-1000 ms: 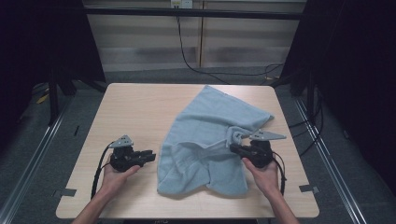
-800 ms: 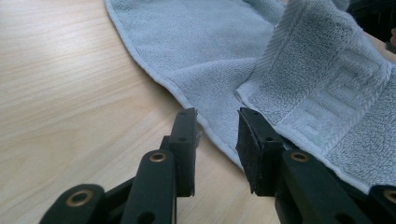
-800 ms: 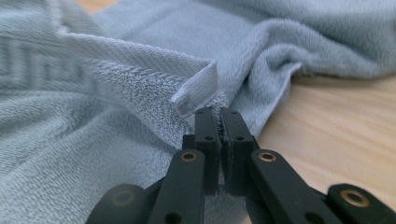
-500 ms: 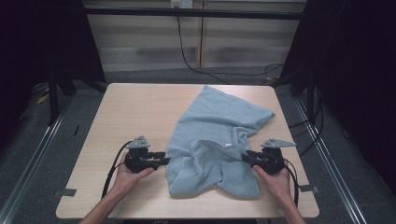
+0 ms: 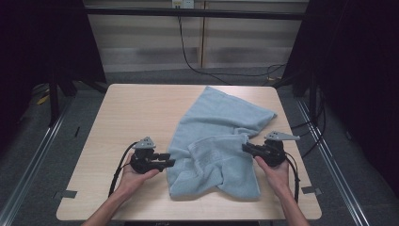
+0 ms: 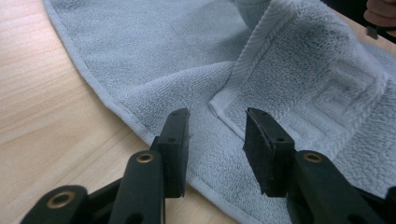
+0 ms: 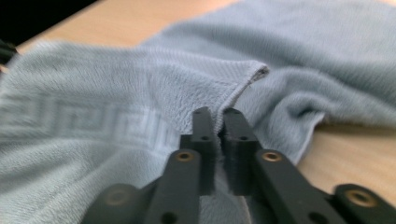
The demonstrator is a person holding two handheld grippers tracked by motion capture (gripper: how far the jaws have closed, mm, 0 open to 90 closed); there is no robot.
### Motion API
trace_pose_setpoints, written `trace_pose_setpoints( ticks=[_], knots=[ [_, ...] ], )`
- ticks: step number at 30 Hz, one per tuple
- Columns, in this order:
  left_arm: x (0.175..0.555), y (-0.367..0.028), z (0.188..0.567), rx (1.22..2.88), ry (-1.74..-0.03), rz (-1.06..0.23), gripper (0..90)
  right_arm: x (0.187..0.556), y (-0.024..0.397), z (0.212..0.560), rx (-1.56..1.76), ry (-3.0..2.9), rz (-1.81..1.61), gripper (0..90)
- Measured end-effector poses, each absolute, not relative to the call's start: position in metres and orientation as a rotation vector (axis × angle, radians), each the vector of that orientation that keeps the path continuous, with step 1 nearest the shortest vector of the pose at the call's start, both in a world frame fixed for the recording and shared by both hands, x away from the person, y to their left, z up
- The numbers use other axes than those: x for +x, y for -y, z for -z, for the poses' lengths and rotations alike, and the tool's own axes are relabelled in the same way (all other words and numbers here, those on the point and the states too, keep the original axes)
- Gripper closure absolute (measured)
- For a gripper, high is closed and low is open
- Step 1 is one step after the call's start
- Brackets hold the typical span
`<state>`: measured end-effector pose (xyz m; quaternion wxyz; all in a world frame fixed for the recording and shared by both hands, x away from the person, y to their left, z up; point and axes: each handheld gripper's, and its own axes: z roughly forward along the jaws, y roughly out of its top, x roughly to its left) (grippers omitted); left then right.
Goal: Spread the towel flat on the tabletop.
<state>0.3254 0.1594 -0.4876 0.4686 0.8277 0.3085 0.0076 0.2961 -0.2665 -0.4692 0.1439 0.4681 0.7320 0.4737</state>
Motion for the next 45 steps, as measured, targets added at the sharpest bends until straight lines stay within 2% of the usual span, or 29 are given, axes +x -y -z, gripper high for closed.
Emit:
trace_pose_setpoints(
  ticks=[2,7,10,13,17,19,20,23,26,30,31,34,45],
  knots=[
    [0.327,-0.154,0.489,2.023,-0.755,-0.016,54.9,0.295,0.262,0.473,1.339,-2.154,-1.332,87.8],
    [0.338,-0.138,0.494,2.063,-0.739,0.017,52.0,0.29,0.259,0.479,1.338,-2.202,-1.298,88.5],
    [0.344,-0.126,0.499,2.08,-0.705,0.035,59.4,0.289,0.257,0.482,1.338,-2.213,-1.299,88.5],
    [0.344,-0.115,0.505,2.104,-0.678,0.049,56.5,0.29,0.256,0.484,1.346,-2.222,-1.303,88.5],
    [0.339,-0.106,0.508,2.142,-0.623,0.028,48.7,0.29,0.256,0.485,1.349,-2.234,-1.31,88.5],
    [0.336,-0.104,0.508,2.149,-0.613,-0.005,48.0,0.29,0.257,0.486,1.348,-2.232,-1.316,88.4],
    [0.333,-0.103,0.509,2.157,-0.595,-0.036,49.5,0.289,0.257,0.486,1.354,-2.235,-1.319,88.4],
    [0.324,-0.099,0.508,2.193,-0.53,-0.106,61.6,0.288,0.256,0.489,1.359,-2.247,-1.313,88.3],
    [0.318,-0.1,0.506,2.21,-0.518,-0.1,73.1,0.286,0.256,0.488,1.356,-2.249,-1.313,88.3],
    [0.321,-0.111,0.5,2.189,-0.555,-0.058,79.8,0.283,0.259,0.485,1.356,-2.235,-1.33,88.4],
    [0.323,-0.117,0.496,2.144,-0.57,-0.021,87.7,0.282,0.259,0.484,1.362,-2.229,-1.334,88.4],
    [0.328,-0.134,0.485,2.081,-0.596,-0.007,90.0,0.28,0.262,0.479,1.354,-2.204,-1.367,88.4],
    [0.331,-0.167,0.463,1.898,-0.643,0.053,90.0,0.271,0.272,0.458,1.339,-2.118,-1.455,88.5]
  ],
)
